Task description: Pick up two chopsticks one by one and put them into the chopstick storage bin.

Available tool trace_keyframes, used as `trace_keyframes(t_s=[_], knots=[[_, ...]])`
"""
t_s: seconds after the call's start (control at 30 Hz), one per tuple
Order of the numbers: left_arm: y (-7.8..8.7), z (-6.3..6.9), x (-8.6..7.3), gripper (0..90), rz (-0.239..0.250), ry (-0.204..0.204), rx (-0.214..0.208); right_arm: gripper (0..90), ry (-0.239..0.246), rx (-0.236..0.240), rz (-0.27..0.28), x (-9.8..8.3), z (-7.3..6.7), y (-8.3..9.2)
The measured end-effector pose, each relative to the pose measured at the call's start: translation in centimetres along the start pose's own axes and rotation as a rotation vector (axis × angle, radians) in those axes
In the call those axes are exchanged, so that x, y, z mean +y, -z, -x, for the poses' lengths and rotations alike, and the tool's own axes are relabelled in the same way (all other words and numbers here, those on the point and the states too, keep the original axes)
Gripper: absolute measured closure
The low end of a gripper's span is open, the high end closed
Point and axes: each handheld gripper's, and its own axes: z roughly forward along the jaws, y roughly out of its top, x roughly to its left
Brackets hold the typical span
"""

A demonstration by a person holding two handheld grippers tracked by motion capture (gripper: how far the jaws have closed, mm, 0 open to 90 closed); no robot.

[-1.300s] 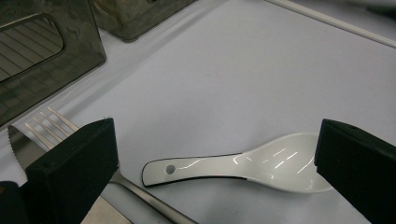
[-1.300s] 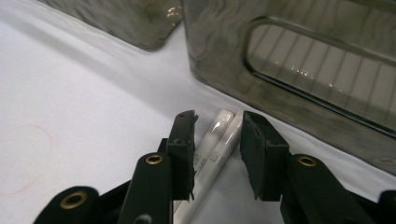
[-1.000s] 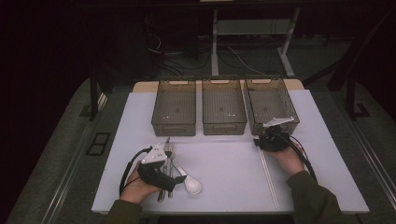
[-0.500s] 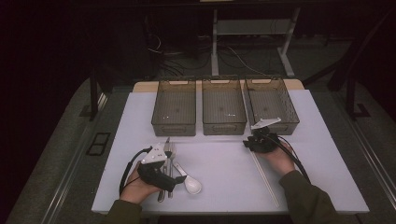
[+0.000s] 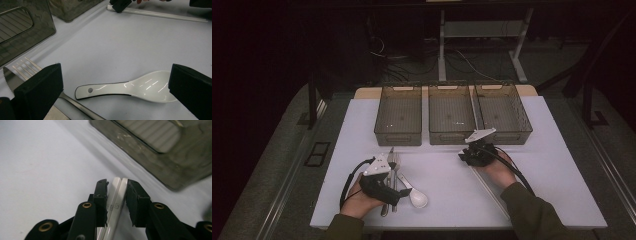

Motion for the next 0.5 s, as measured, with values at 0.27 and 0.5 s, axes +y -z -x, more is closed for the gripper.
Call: trace_keyframes(t_s=[0.27, 0.5], knots=[[0.0, 0.0, 0.0, 0.0, -0.001, 0.001, -0.001, 71.7, 0.043, 0.047, 0.002, 0.6, -1.5, -0.5], [0.0, 0.0, 0.0, 0.0, 0.001, 0.000, 0.000, 72.7, 0.076, 0.084, 0.005, 1.0, -2.9, -0.9]])
